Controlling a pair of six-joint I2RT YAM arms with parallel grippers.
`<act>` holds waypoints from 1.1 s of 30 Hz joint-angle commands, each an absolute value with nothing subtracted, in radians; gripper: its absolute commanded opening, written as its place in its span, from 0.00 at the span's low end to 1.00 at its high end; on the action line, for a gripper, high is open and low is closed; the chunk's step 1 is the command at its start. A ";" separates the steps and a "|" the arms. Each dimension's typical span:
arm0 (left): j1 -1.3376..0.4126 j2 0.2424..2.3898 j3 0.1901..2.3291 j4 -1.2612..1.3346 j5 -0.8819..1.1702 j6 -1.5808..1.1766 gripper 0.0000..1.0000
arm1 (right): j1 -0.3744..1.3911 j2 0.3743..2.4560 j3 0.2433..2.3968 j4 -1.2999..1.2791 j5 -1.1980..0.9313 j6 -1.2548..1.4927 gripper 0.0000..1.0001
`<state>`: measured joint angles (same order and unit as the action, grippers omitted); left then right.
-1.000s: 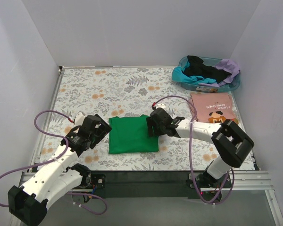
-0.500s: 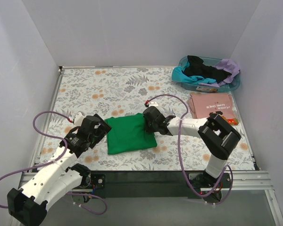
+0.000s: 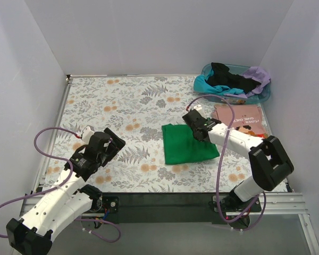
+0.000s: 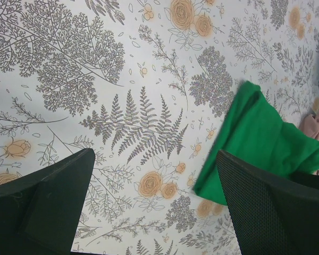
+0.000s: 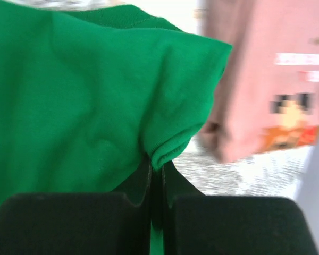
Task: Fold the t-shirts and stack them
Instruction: Neatly place the folded tshirt to the corner
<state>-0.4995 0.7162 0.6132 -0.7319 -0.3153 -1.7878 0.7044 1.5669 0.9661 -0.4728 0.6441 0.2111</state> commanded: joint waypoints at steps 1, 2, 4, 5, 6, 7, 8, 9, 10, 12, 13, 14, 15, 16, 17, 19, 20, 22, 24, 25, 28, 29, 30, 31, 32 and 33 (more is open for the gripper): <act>-0.500 0.706 0.612 -0.727 -0.347 -1.779 0.98 | 0.637 1.490 0.974 -0.546 0.831 0.022 0.01; -0.500 0.709 0.612 -0.726 -0.347 -1.779 0.98 | 0.620 1.470 0.982 -0.548 0.834 0.002 0.01; -0.500 0.712 0.611 -0.723 -0.348 -1.779 0.98 | 0.569 1.454 1.011 -0.546 0.866 -0.060 0.01; -0.500 0.713 0.614 -0.723 -0.348 -1.776 0.98 | 0.554 1.441 1.020 -0.545 0.871 -0.081 0.01; -0.500 0.718 0.614 -0.721 -0.350 -1.778 0.98 | 0.522 1.433 1.038 -0.525 0.883 -0.128 0.01; -0.502 0.719 0.615 -0.721 -0.351 -1.776 0.98 | 0.506 1.425 1.049 -0.511 0.882 -0.150 0.01; -0.500 0.721 0.617 -0.722 -0.353 -1.776 0.98 | 0.490 1.413 1.058 -0.502 0.871 -0.175 0.01; -0.500 0.724 0.618 -0.719 -0.354 -1.776 0.98 | 0.473 1.408 1.072 -0.483 0.865 -0.189 0.01; -0.500 0.727 0.620 -0.719 -0.357 -1.775 0.98 | 0.442 1.404 1.094 -0.474 0.855 -0.219 0.01; -0.500 0.729 0.621 -0.716 -0.359 -1.775 0.98 | 0.405 1.390 1.115 -0.454 0.839 -0.241 0.01; -0.502 0.730 0.621 -0.715 -0.360 -1.775 0.98 | 0.391 1.387 1.133 -0.446 0.830 -0.253 0.01; -0.502 0.730 0.621 -0.713 -0.364 -1.775 0.98 | 0.381 1.382 1.144 -0.443 0.813 -0.273 0.01; -0.500 0.732 0.624 -0.713 -0.365 -1.775 0.98 | 0.365 1.379 1.153 -0.439 0.799 -0.284 0.01; -0.502 0.732 0.626 -0.716 -0.368 -1.775 0.98 | 0.361 1.379 1.164 -0.436 0.773 -0.293 0.01; -0.502 0.732 0.629 -0.719 -0.370 -1.775 0.98 | 0.356 1.379 1.183 -0.436 0.762 -0.310 0.01; -0.500 0.730 0.629 -0.716 -0.370 -1.773 0.98 | 0.347 1.382 1.206 -0.431 0.747 -0.316 0.01; -0.500 0.729 0.629 -0.715 -0.371 -1.773 0.98 | 0.342 1.388 1.228 -0.431 0.746 -0.321 0.01; -0.502 0.726 0.627 -0.716 -0.373 -1.775 0.98 | 0.330 1.393 1.250 -0.431 0.735 -0.327 0.01; -0.502 0.719 0.626 -0.715 -0.371 -1.775 0.98 | 0.318 1.397 1.290 -0.431 0.726 -0.327 0.01; -0.502 0.716 0.626 -0.713 -0.371 -1.773 0.98 | 0.316 1.396 1.302 -0.431 0.709 -0.330 0.01; -0.500 0.710 0.620 -0.715 -0.379 -1.779 0.98 | 0.310 1.390 1.333 -0.434 0.675 -0.330 0.01; -0.500 0.709 0.620 -0.718 -0.383 -1.785 0.98 | 0.305 1.385 1.339 -0.440 0.666 -0.324 0.01; -0.500 0.709 0.620 -0.719 -0.385 -1.787 0.98 | 0.293 1.384 1.354 -0.446 0.654 -0.318 0.01; -0.500 0.709 0.620 -0.719 -0.385 -1.787 0.98 | 0.287 1.384 1.359 -0.449 0.635 -0.301 0.01; -0.502 0.709 0.620 -0.719 -0.384 -1.789 0.98 | 0.278 1.379 1.364 -0.452 0.627 -0.295 0.01; -0.500 0.709 0.618 -0.718 -0.382 -1.786 0.98 | 0.258 1.379 1.368 -0.459 0.617 -0.290 0.01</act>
